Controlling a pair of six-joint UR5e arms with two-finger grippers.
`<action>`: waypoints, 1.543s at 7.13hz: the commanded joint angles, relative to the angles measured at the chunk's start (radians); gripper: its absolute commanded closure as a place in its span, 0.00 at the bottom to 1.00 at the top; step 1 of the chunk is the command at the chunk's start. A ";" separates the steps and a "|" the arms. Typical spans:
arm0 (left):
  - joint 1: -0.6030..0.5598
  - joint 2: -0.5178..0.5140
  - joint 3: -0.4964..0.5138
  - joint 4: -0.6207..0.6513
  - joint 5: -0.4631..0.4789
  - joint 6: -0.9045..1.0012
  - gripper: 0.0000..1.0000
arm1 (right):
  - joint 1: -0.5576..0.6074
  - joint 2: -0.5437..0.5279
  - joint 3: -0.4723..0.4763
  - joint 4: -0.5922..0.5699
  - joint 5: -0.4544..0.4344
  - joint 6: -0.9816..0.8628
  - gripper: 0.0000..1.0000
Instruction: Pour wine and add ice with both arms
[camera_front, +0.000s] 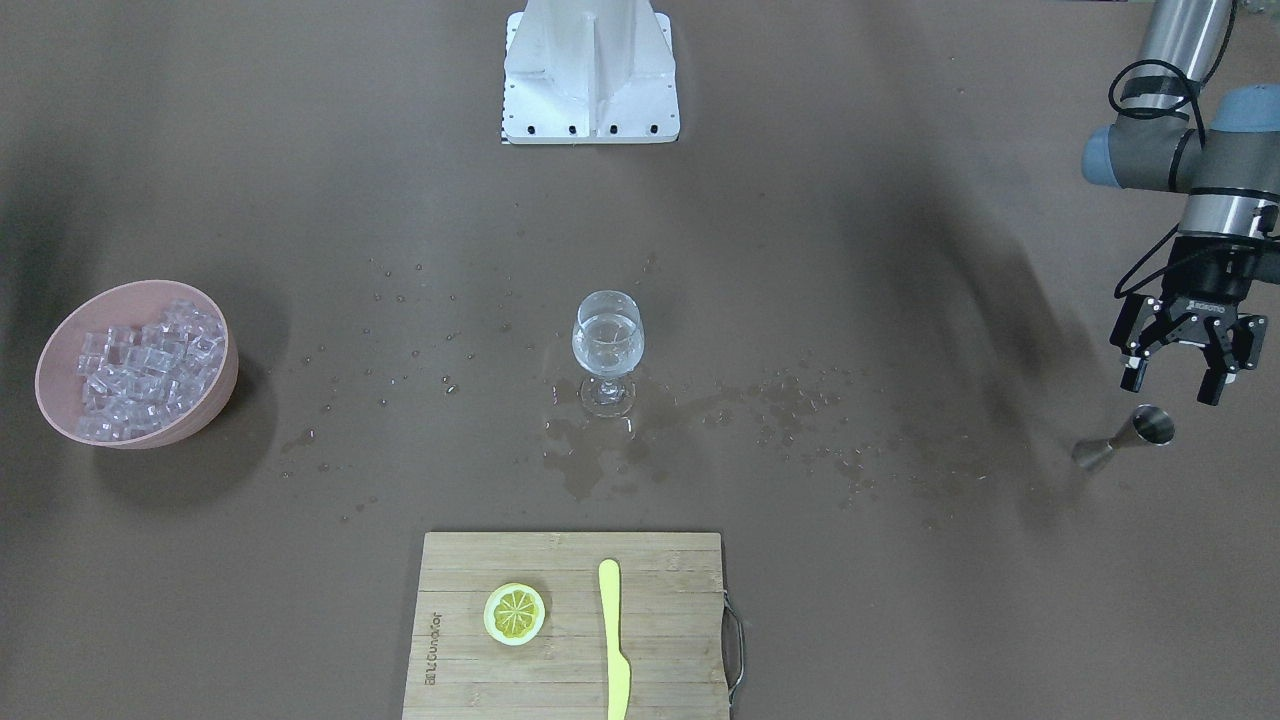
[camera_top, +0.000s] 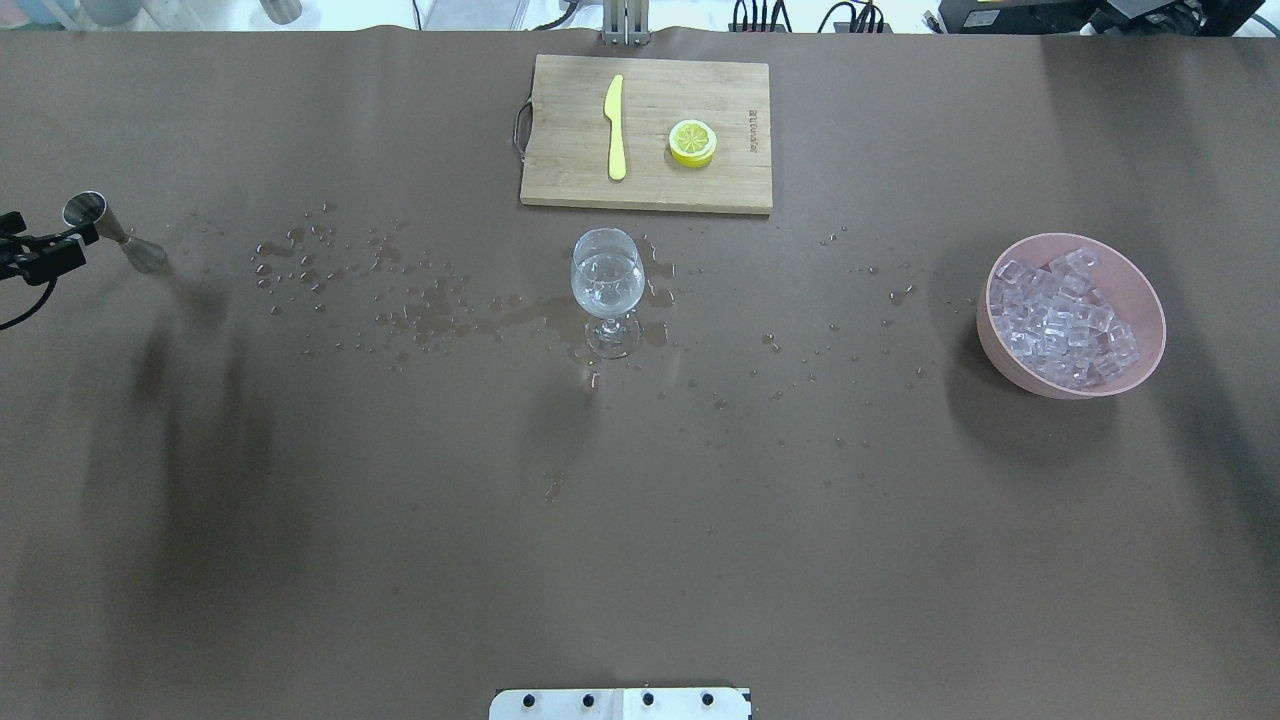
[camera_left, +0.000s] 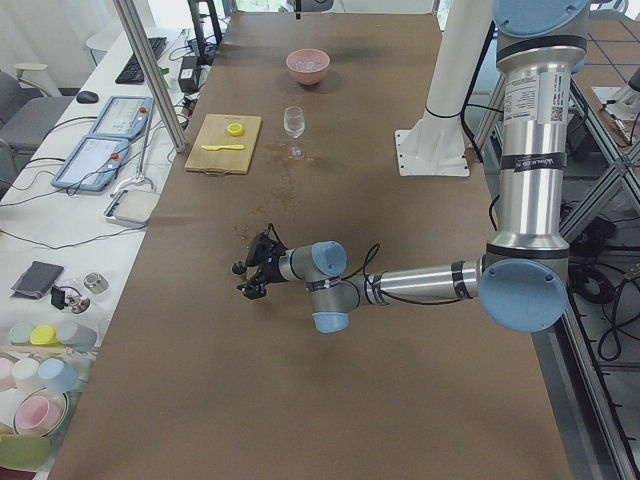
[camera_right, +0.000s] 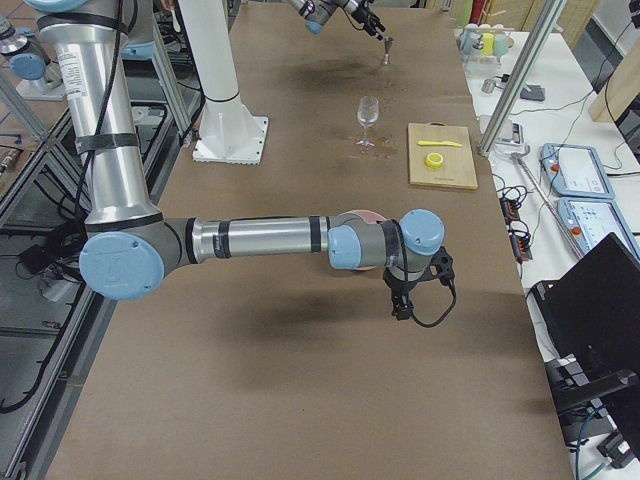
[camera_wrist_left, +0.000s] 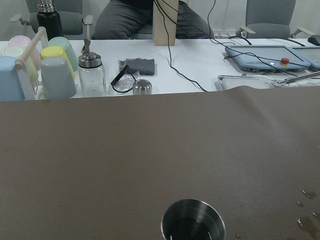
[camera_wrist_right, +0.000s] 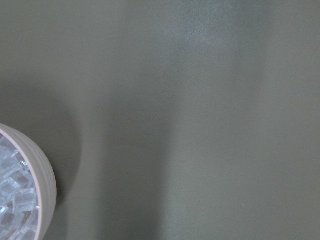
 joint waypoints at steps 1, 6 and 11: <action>0.060 -0.039 0.082 -0.006 0.131 -0.021 0.03 | -0.002 0.003 0.004 -0.001 0.003 0.001 0.00; 0.168 -0.155 0.172 0.002 0.343 -0.023 0.03 | 0.000 0.005 0.007 -0.001 0.014 0.000 0.00; 0.170 -0.175 0.249 0.007 0.339 -0.020 0.03 | 0.000 0.005 0.005 -0.001 0.014 0.000 0.00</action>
